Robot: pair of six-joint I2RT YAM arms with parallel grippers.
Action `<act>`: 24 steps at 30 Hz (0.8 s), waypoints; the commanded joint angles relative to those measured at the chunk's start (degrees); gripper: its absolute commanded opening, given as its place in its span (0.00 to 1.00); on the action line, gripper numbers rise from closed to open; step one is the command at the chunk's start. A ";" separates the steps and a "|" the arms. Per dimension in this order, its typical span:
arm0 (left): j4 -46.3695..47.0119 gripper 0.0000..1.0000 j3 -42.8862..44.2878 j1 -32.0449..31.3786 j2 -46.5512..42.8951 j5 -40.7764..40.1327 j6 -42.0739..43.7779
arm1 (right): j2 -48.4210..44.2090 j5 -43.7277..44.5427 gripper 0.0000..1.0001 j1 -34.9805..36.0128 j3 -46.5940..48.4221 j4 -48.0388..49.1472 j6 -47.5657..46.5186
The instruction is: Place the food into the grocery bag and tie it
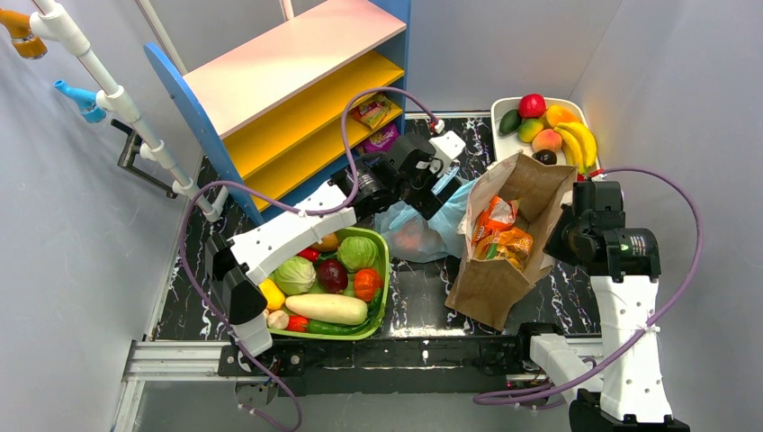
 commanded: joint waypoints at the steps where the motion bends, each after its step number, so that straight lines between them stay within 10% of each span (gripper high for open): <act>1: 0.85 0.98 -2.53 2.29 -0.72 4.01 2.44 | -0.15 0.47 0.01 0.17 -1.32 1.00 -0.38; 24: 9.30 0.98 -6.12 2.31 8.51 6.69 3.27 | 2.15 -0.97 0.01 3.10 -0.66 1.81 -2.03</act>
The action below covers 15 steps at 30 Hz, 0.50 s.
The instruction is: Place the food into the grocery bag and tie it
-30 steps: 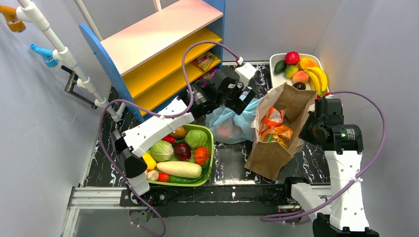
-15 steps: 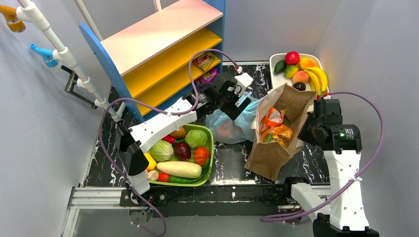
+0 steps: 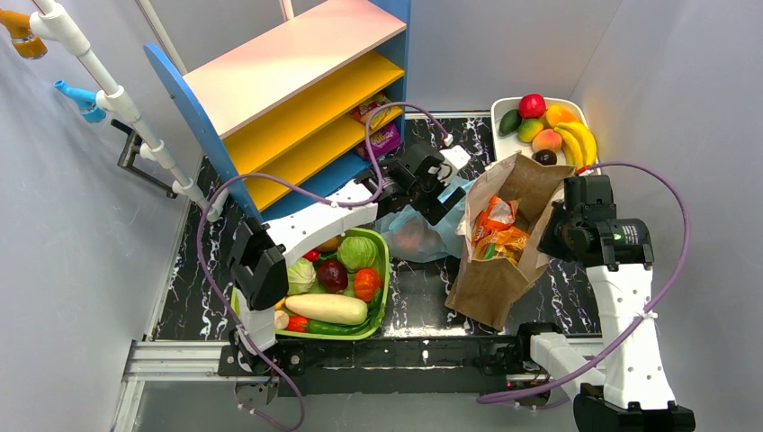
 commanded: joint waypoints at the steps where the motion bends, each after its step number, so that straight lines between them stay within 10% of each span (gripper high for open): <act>1: 1.88 0.98 -1.56 -0.16 0.81 0.65 2.74 | -0.07 0.20 0.01 0.95 0.08 1.26 -0.98; 15: 3.13 0.98 -2.95 -0.16 6.89 1.96 -1.57 | -0.50 1.24 0.01 3.95 -0.91 1.84 -1.26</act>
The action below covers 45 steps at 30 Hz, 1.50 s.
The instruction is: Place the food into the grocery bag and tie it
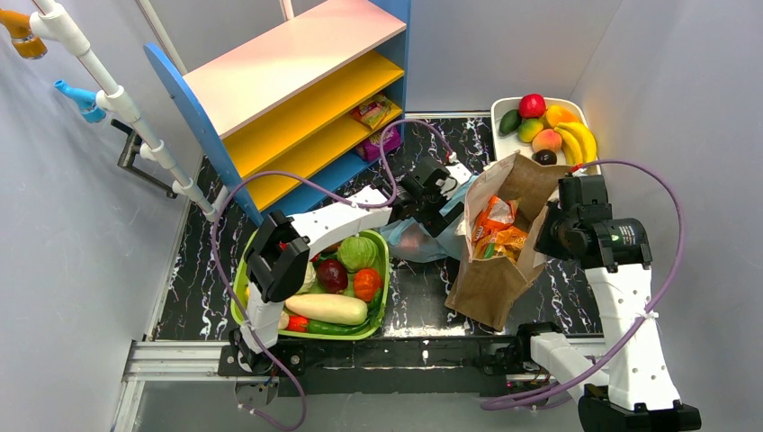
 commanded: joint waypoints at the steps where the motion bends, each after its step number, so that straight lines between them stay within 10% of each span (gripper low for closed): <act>1: 0.14 0.98 -0.28 -0.16 1.14 -0.17 -1.97 | -0.64 0.84 0.01 1.09 -1.08 1.18 -0.72; 9: -0.10 0.95 -0.76 -0.16 3.37 -1.46 -4.41 | -1.89 1.41 0.01 1.80 -2.25 1.32 -0.86; 15: -0.33 0.36 -1.40 -0.08 3.07 -2.10 -7.35 | -2.62 1.37 0.01 1.94 -3.06 1.54 -0.84; 26: -2.43 0.01 -2.70 -0.08 -0.59 -2.38 -11.73 | -4.42 1.43 0.01 1.93 -3.69 1.84 -0.82; 45: -9.94 0.00 -4.81 0.53 -23.20 -1.04 -24.25 | -4.26 -7.31 0.01 1.85 5.18 -7.87 7.86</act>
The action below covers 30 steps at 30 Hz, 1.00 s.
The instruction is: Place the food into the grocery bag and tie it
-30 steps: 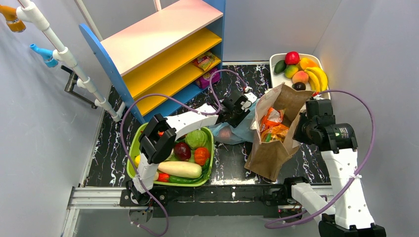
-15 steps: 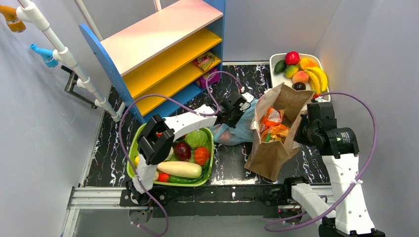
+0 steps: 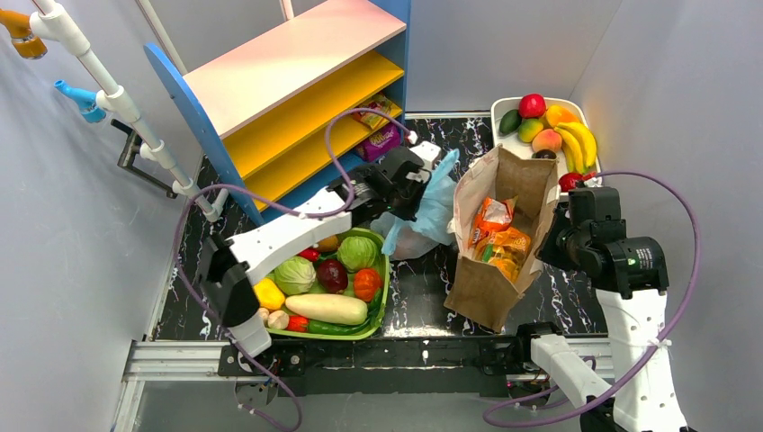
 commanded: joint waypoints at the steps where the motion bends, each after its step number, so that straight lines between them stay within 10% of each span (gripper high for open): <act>1: -4.36 0.00 0.23 0.33 -10.80 -0.31 -7.61 | 0.28 -7.00 0.01 0.38 3.18 -5.25 4.00; 18: -5.75 0.00 14.70 0.01 -24.80 8.18 -38.35 | -10.55 -21.27 0.01 0.39 -6.76 -5.05 9.65; 30: 6.26 0.00 34.90 -7.91 -7.21 13.30 -47.25 | -12.80 -14.67 0.01 0.39 -4.93 -8.24 10.76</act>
